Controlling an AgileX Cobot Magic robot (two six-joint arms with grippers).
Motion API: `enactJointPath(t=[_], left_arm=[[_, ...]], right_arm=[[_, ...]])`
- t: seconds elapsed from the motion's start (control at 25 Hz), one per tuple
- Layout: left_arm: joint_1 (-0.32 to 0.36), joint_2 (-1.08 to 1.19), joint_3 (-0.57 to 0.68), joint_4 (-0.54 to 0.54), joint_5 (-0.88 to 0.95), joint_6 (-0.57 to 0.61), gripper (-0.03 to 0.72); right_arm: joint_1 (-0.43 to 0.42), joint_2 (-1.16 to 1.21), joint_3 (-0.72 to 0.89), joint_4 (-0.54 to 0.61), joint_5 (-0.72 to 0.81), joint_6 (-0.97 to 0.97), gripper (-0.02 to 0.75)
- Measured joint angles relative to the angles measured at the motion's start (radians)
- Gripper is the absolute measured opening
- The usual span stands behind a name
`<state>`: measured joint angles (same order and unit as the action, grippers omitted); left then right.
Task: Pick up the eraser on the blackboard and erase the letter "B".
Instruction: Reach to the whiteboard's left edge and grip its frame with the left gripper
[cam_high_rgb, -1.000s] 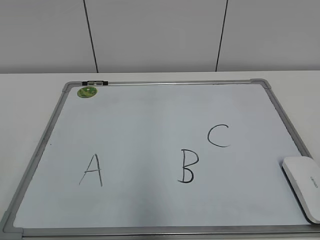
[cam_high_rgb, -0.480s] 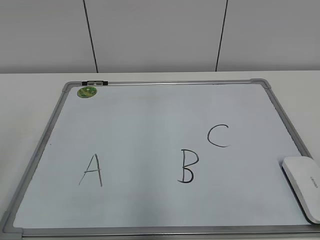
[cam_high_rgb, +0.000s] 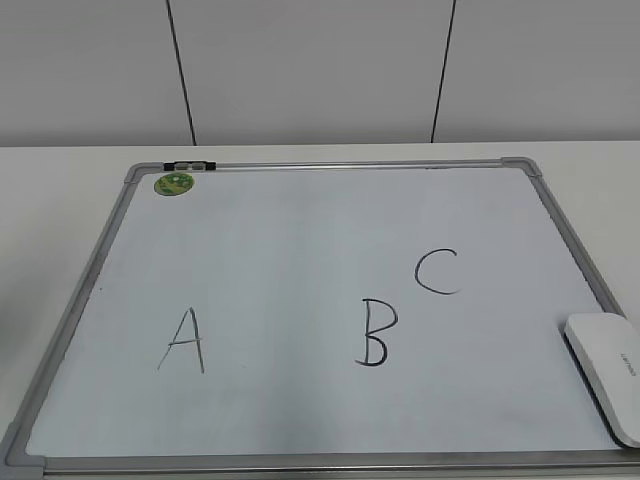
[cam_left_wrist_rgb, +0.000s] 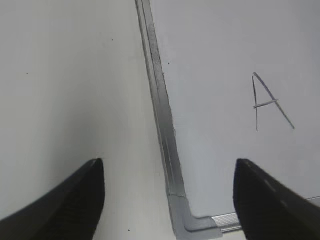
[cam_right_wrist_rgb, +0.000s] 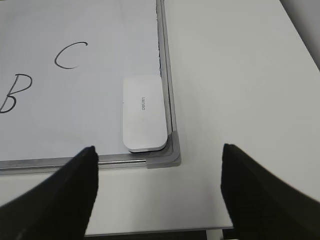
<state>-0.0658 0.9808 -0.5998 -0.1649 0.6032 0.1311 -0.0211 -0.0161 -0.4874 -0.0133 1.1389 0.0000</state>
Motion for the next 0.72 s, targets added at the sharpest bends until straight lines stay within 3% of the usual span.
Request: enactJointPath(t=[0.52, 0.72], left_arm=[[-0.002, 0.622, -0.438, 0.015, 0.111, 0.0, 0.582], [-0.002, 0.809, -0.626, 0.028, 0.208, 0.002, 0.5]], right_arm=[[0.0, 0.0, 0.0, 0.0, 0.0, 0.0, 0.567], [0.0, 0.0, 0.0, 0.0, 0.0, 0.0, 0.567]])
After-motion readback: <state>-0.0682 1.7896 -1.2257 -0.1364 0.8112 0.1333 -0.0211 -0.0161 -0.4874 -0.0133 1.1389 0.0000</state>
